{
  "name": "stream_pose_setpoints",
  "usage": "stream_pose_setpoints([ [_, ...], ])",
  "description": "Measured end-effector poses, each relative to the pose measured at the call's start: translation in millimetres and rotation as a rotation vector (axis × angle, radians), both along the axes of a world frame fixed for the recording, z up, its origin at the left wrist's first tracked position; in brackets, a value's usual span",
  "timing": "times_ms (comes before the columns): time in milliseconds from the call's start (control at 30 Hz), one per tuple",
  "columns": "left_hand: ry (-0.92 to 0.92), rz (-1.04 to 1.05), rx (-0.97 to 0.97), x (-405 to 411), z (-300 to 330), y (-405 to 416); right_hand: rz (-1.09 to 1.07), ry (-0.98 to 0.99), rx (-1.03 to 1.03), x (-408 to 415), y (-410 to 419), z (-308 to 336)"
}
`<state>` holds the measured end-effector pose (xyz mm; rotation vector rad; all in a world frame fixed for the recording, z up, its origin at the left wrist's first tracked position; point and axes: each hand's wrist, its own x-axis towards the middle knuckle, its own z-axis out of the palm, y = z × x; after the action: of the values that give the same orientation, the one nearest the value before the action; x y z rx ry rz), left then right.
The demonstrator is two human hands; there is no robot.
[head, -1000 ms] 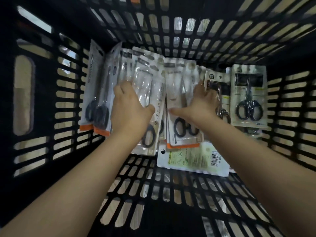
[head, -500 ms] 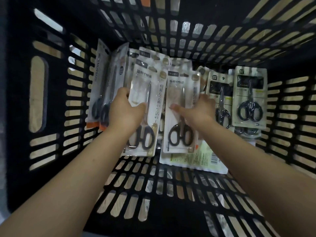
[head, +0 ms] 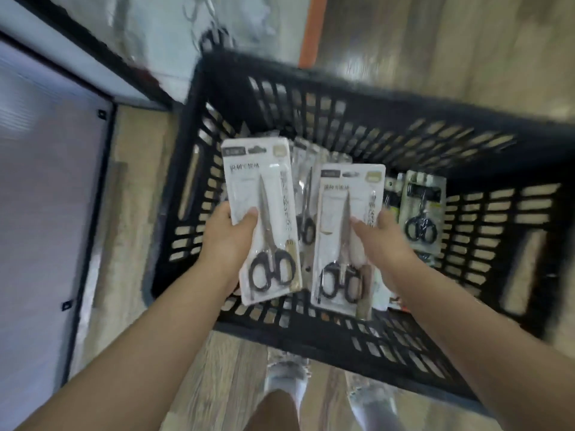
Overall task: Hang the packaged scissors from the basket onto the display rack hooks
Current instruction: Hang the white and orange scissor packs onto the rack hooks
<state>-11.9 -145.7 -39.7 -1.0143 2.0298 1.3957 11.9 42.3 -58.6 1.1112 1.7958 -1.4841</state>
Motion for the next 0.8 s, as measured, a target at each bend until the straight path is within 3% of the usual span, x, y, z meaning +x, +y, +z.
stream_pose_setpoints([
  [200,0.198,-0.006,0.001,-44.1,174.1,-5.9,0.13,0.291,0.002,-69.8,10.4,188.7],
  [467,0.703,0.108,-0.009,-90.1,522.3,-20.8,0.231,0.832,-0.105,-148.4,-9.8,532.4],
  [567,0.838,0.173,-0.044,-68.8,634.7,-34.0,0.271,0.925,-0.203,-140.3,-31.3,633.7],
  [667,0.938,0.286,-0.076,-24.1,711.8,-51.8,0.335,0.974,-0.264,-111.8,-54.2,704.3],
  [800,0.934,0.378,-0.091,26.7,736.8,-67.4,0.414,0.951,-0.301,-85.3,-68.1,718.8],
])
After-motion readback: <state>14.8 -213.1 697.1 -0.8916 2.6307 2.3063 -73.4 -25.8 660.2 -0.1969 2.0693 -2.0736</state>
